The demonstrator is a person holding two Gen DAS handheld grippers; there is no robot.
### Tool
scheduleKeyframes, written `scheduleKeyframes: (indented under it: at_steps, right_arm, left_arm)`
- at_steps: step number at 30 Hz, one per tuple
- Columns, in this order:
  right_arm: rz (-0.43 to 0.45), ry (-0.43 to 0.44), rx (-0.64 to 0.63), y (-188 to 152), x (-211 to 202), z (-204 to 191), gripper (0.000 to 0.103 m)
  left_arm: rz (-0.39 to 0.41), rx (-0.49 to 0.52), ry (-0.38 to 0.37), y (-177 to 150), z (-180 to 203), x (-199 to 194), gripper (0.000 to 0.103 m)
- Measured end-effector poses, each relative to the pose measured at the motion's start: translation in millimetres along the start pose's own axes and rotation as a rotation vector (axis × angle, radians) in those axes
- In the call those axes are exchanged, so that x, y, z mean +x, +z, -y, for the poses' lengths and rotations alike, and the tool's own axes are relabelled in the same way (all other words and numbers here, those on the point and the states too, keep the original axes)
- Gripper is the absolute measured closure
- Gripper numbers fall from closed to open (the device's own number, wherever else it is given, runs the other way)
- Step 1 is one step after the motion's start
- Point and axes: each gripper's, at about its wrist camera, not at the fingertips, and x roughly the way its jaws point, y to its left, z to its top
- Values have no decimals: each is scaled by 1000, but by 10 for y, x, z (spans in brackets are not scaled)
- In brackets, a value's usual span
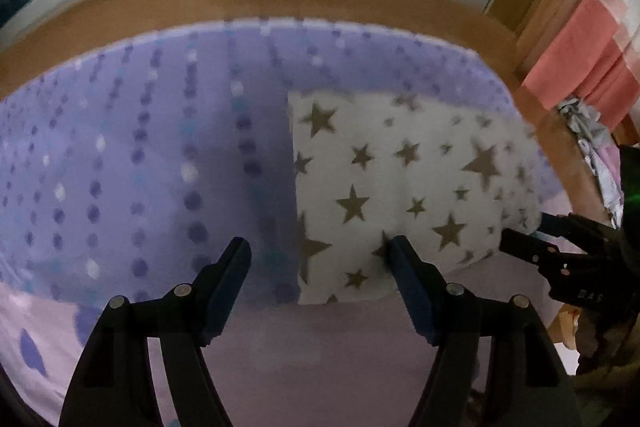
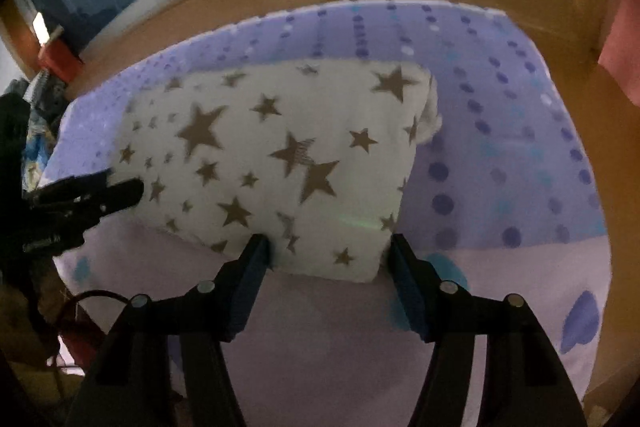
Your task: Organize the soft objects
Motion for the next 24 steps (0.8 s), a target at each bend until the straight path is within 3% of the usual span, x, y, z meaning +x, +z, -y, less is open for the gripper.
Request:
scheduleKeyframes:
  at_steps: [8,14,24]
  right_arm:
    - [-23,-24,26,-21,92,-7,39]
    - [-15,-30,54,-36,108,-42,36]
    - [12,-72,71,-72,135,-126,25]
  left_arm:
    - [20,-80,-14,-204,-67,56,22]
    - [26,15,63,-366,73,24,19]
    - [-17,197,71,-543,174,-24,15]
